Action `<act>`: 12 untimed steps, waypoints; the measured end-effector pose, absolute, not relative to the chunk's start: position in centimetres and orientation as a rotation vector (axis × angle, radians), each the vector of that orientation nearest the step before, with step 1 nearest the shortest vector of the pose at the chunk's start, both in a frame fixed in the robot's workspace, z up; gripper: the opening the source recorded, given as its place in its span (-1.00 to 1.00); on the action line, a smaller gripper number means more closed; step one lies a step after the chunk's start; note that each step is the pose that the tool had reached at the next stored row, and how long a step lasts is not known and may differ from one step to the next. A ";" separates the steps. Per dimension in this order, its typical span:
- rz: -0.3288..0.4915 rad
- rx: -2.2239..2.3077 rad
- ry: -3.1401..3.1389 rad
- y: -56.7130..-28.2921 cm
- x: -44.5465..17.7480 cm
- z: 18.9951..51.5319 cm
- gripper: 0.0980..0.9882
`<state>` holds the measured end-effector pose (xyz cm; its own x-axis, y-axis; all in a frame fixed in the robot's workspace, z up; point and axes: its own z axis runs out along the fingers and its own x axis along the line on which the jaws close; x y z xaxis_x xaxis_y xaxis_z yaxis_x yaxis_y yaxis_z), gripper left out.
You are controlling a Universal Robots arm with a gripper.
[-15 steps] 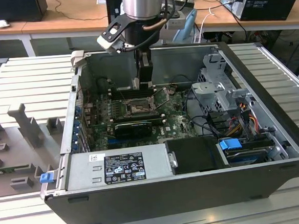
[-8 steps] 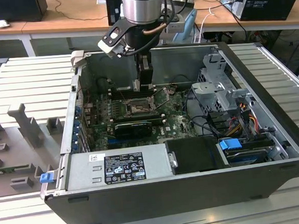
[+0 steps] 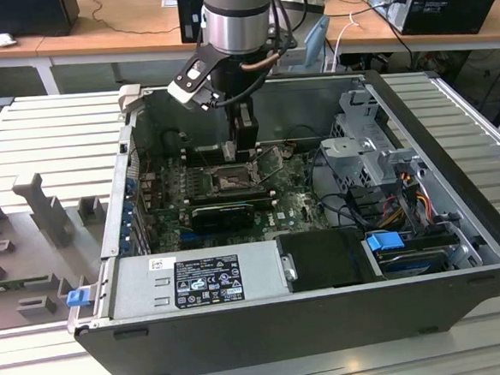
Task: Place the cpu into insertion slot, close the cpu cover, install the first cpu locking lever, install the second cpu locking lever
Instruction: 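Place the cpu into insertion slot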
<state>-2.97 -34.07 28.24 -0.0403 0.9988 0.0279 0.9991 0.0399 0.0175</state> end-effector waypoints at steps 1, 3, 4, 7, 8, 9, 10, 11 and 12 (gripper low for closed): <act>-0.050 -2.171 -2.259 -34.0 -3.0 28.1 -0.04; -0.050 -2.170 -2.260 -34.0 -3.0 27.7 -0.04; -0.050 -2.170 -2.259 -34.0 -3.0 27.4 -0.04; -0.050 -2.170 -2.260 -33.9 -3.0 26.5 -0.04; -0.050 -2.170 -2.260 -33.8 -3.1 26.1 -0.04; -0.050 -2.170 -2.260 -33.8 -3.2 25.7 -0.04; -0.050 -2.171 -2.259 -33.7 -3.2 25.5 -0.04; -0.050 -2.172 -2.258 -33.7 -3.2 25.3 -0.04; -0.050 -2.176 -2.254 -33.6 -3.2 25.0 -0.04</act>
